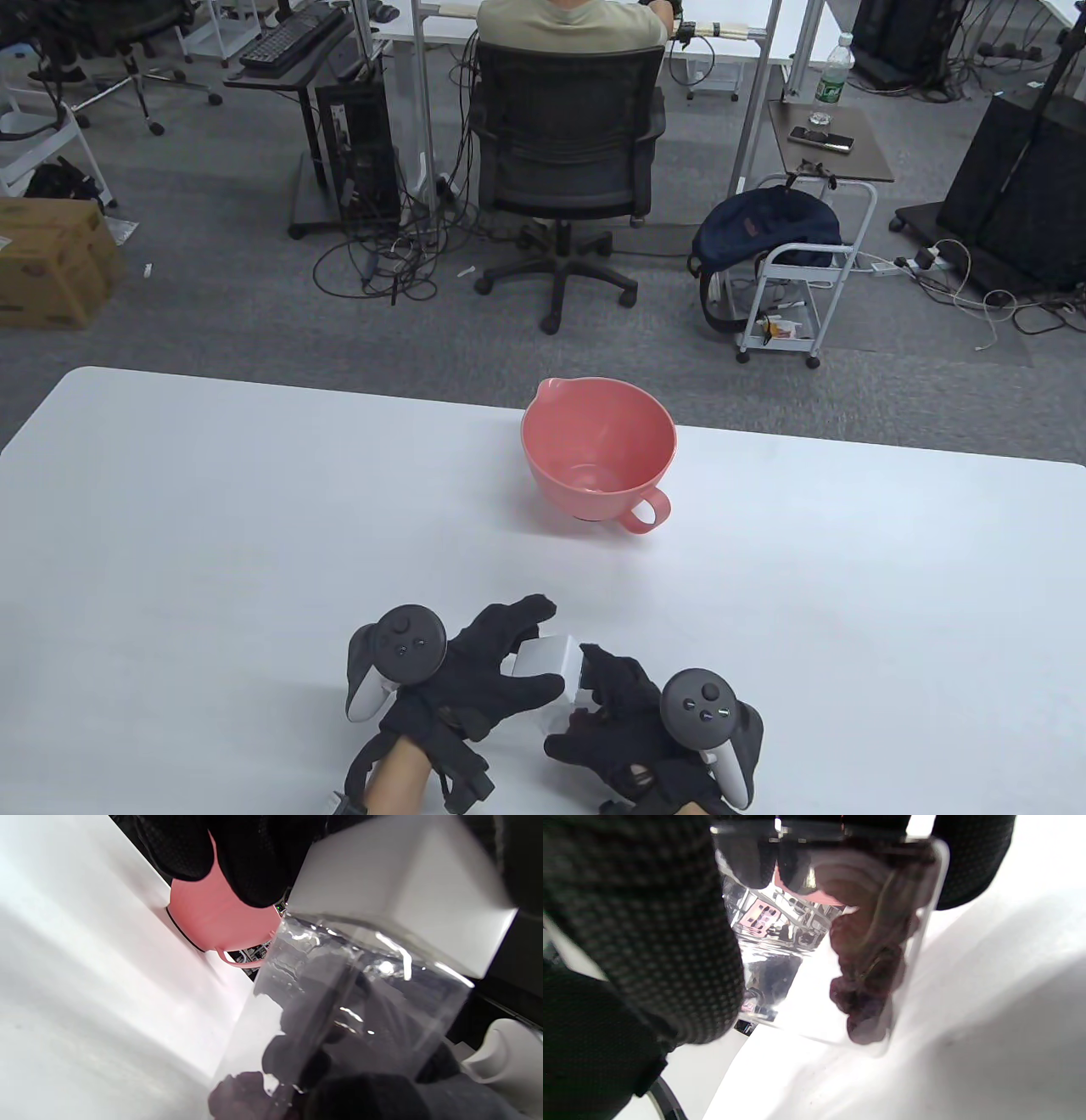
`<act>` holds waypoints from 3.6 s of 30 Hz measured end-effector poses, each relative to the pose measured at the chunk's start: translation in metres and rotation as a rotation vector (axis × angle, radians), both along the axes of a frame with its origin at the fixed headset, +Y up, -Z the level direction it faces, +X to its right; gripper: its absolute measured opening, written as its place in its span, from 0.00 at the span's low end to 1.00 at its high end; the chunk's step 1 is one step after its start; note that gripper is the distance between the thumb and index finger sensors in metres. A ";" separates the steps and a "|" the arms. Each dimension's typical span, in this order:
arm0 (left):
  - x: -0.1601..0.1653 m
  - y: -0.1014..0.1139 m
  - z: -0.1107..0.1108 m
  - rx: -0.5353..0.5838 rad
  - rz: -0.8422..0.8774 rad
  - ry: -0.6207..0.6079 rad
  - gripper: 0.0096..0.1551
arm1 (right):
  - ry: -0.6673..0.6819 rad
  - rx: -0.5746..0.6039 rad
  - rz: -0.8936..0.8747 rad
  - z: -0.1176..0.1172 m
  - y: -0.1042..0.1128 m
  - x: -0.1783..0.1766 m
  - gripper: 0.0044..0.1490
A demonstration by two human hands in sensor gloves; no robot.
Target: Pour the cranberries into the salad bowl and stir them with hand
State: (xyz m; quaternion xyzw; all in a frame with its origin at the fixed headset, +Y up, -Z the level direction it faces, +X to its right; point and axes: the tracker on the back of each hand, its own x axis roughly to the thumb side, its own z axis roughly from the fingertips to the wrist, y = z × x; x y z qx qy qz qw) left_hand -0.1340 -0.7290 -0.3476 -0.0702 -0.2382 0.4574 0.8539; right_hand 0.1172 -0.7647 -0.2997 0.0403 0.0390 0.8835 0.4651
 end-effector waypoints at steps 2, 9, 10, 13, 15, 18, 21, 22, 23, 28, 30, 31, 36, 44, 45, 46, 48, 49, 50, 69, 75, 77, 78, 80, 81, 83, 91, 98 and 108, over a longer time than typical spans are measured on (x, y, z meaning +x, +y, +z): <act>-0.001 0.000 0.000 0.000 -0.014 0.012 0.61 | 0.003 0.008 0.015 0.001 0.001 -0.002 0.64; -0.005 0.001 0.001 0.022 -0.081 0.089 0.61 | 0.012 0.026 0.068 0.002 0.001 -0.006 0.63; -0.006 0.002 0.002 0.034 -0.082 0.112 0.61 | 0.010 0.021 0.062 0.003 0.001 -0.006 0.63; -0.006 0.002 0.003 0.047 -0.077 0.129 0.60 | 0.006 0.011 0.037 0.002 0.001 -0.005 0.63; -0.008 0.001 0.003 0.024 0.003 0.097 0.60 | 0.008 0.007 0.004 0.001 0.002 -0.004 0.63; -0.010 -0.002 -0.001 -0.047 0.175 -0.039 0.60 | 0.023 0.001 -0.021 0.000 0.002 -0.002 0.63; -0.013 -0.003 -0.004 -0.080 0.242 -0.133 0.62 | 0.026 -0.017 -0.051 -0.001 0.000 -0.001 0.63; -0.014 -0.003 -0.004 -0.089 0.250 -0.162 0.61 | 0.030 -0.025 -0.065 -0.002 -0.001 0.000 0.63; -0.014 -0.004 -0.005 -0.100 0.257 -0.184 0.61 | 0.036 -0.028 -0.077 -0.002 -0.001 0.000 0.63; -0.014 -0.006 -0.006 -0.156 0.304 -0.298 0.56 | 0.067 -0.021 -0.080 -0.002 -0.001 -0.001 0.63; -0.013 -0.006 -0.005 -0.182 0.306 -0.349 0.55 | 0.077 -0.023 -0.086 -0.003 -0.001 -0.001 0.63; -0.013 -0.006 -0.005 -0.186 0.300 -0.356 0.54 | 0.081 -0.024 -0.088 -0.003 -0.001 -0.001 0.63; -0.016 -0.001 -0.005 -0.152 0.263 -0.314 0.47 | 0.079 -0.025 -0.064 -0.003 -0.001 0.001 0.62; -0.017 0.005 -0.005 -0.087 0.132 -0.208 0.37 | 0.058 -0.014 -0.017 -0.003 -0.002 0.000 0.62; -0.017 0.005 -0.004 -0.074 0.120 -0.197 0.38 | 0.058 -0.011 -0.010 -0.003 -0.001 0.000 0.62; -0.016 0.006 -0.004 -0.059 0.103 -0.179 0.38 | 0.058 -0.008 -0.007 -0.003 -0.001 0.000 0.63; -0.016 0.007 -0.002 -0.028 0.081 -0.144 0.39 | 0.057 -0.008 -0.005 -0.002 -0.002 0.000 0.62; -0.015 0.008 -0.002 -0.011 0.071 -0.115 0.39 | 0.054 -0.006 -0.001 -0.002 -0.002 0.000 0.63; -0.015 0.008 -0.002 0.002 0.060 -0.087 0.40 | 0.051 -0.002 0.006 -0.002 -0.002 -0.001 0.62; -0.013 0.007 0.004 0.137 -0.045 0.245 0.48 | 0.031 0.050 0.089 0.001 -0.001 -0.005 0.62; -0.015 0.006 0.004 0.120 -0.030 0.207 0.45 | 0.023 0.042 0.033 0.000 -0.001 -0.005 0.63; -0.015 0.005 0.002 0.084 0.031 0.099 0.48 | 0.013 0.039 0.013 0.000 -0.001 -0.004 0.63; -0.015 0.004 0.002 0.058 0.077 0.039 0.50 | 0.006 0.039 0.008 0.000 -0.001 -0.002 0.62; -0.014 0.004 0.002 0.018 0.146 -0.016 0.55 | -0.002 0.035 0.001 -0.001 -0.001 0.000 0.63; -0.013 0.004 0.002 0.010 0.163 -0.038 0.56 | -0.006 0.032 -0.004 -0.001 -0.002 0.002 0.63; -0.012 0.005 0.002 0.014 0.158 -0.079 0.57 | -0.015 0.026 -0.018 -0.002 -0.002 0.004 0.63; -0.006 0.005 0.001 -0.025 0.051 -0.186 0.56 | -0.028 0.020 -0.029 -0.003 -0.003 0.006 0.63; -0.005 0.004 0.000 -0.022 -0.009 -0.148 0.47 | -0.018 0.025 0.004 -0.003 -0.003 0.005 0.63; -0.006 0.003 0.000 -0.011 -0.156 -0.042 0.53 | 0.011 0.018 0.041 -0.004 -0.005 0.000 0.62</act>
